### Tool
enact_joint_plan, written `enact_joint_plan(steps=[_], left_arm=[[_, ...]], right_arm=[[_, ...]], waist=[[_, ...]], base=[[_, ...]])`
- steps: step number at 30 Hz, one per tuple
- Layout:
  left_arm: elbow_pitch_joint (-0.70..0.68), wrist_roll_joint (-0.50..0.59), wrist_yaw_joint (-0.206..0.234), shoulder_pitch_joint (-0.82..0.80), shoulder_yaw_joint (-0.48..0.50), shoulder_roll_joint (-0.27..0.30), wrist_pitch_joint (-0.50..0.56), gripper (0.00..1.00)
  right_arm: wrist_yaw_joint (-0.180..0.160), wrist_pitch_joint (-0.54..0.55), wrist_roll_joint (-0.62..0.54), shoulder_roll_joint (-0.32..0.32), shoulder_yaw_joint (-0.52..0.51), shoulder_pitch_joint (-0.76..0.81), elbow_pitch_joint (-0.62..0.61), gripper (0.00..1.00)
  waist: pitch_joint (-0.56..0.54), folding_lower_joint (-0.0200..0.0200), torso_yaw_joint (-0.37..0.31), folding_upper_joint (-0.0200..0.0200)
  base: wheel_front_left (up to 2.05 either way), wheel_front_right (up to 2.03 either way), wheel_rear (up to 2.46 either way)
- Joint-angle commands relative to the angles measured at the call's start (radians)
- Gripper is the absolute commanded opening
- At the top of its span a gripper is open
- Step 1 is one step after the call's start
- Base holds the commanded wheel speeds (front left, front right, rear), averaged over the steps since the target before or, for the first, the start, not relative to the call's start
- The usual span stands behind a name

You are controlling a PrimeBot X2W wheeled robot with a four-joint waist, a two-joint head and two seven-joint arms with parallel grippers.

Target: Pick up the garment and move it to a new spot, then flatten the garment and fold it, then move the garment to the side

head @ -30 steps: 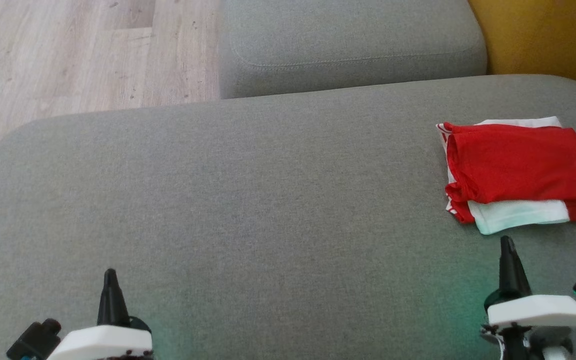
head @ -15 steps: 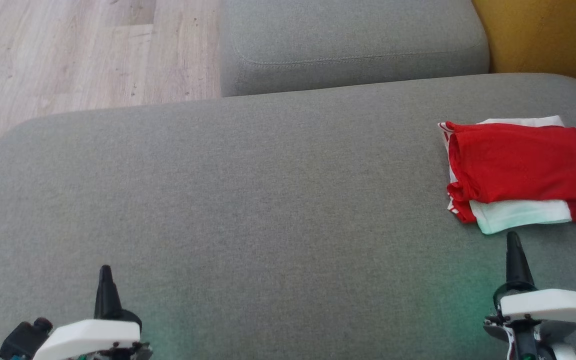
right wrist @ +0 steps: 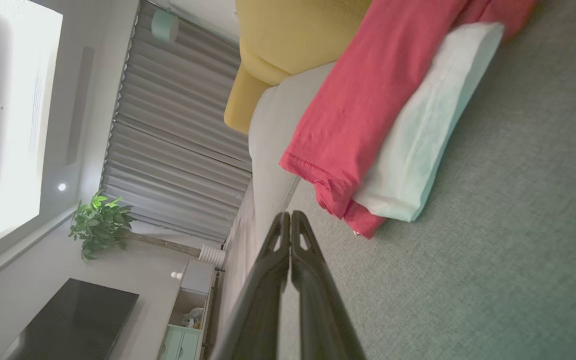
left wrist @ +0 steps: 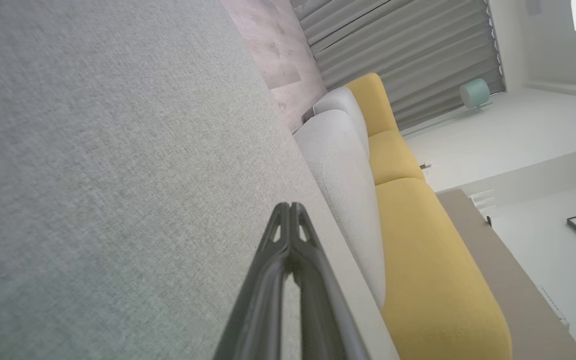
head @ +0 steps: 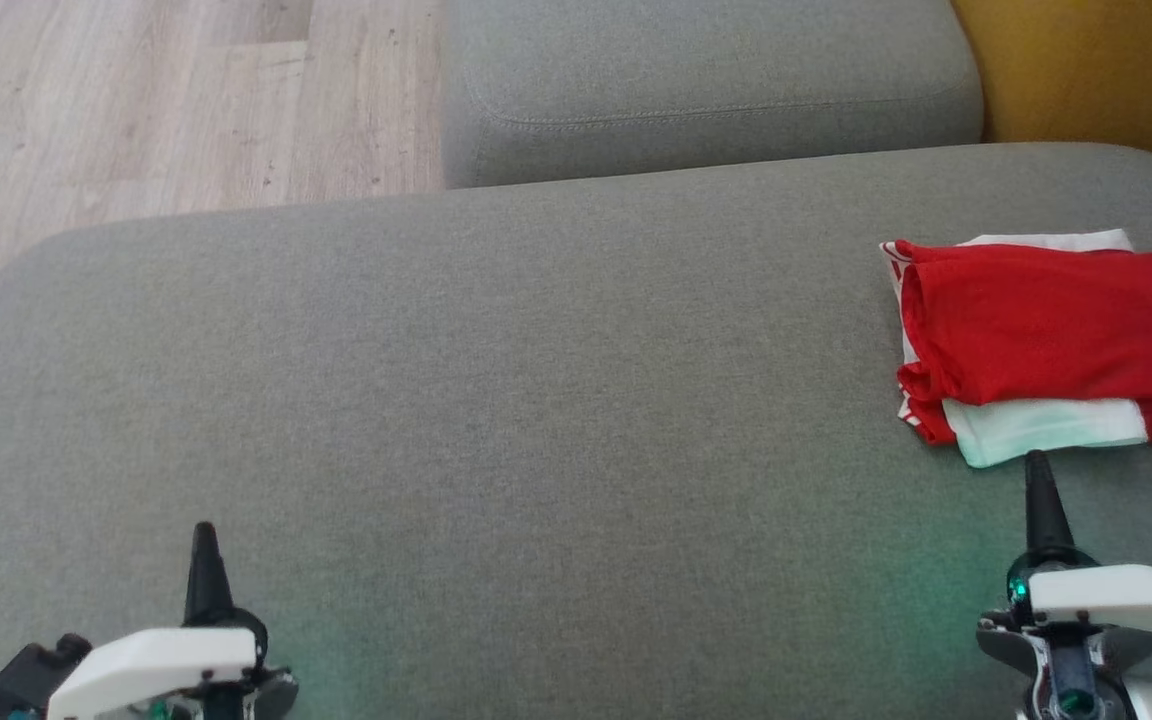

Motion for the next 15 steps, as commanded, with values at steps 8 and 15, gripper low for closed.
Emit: enact_joint_plan(steps=[8,15], left_arm=[[-0.03,-0.092,-0.021,-0.065,0.047,0.005,0.027,0.0],[-0.03,-0.163,-0.029,-0.076,0.06,0.005,0.047,0.0]], right_arm=[[-0.001,0.028,0.103,-0.012,0.001,-0.06,-0.041,0.0],[-0.001,0.049,0.18,-0.012,-0.007,-0.068,-0.044,0.0]], waist=[[0.003,0.0,0.002,0.0],[0.007,-0.0001,0.004,0.0]], base=[[0.0,0.0,0.0],[0.0,0.0,0.0]])
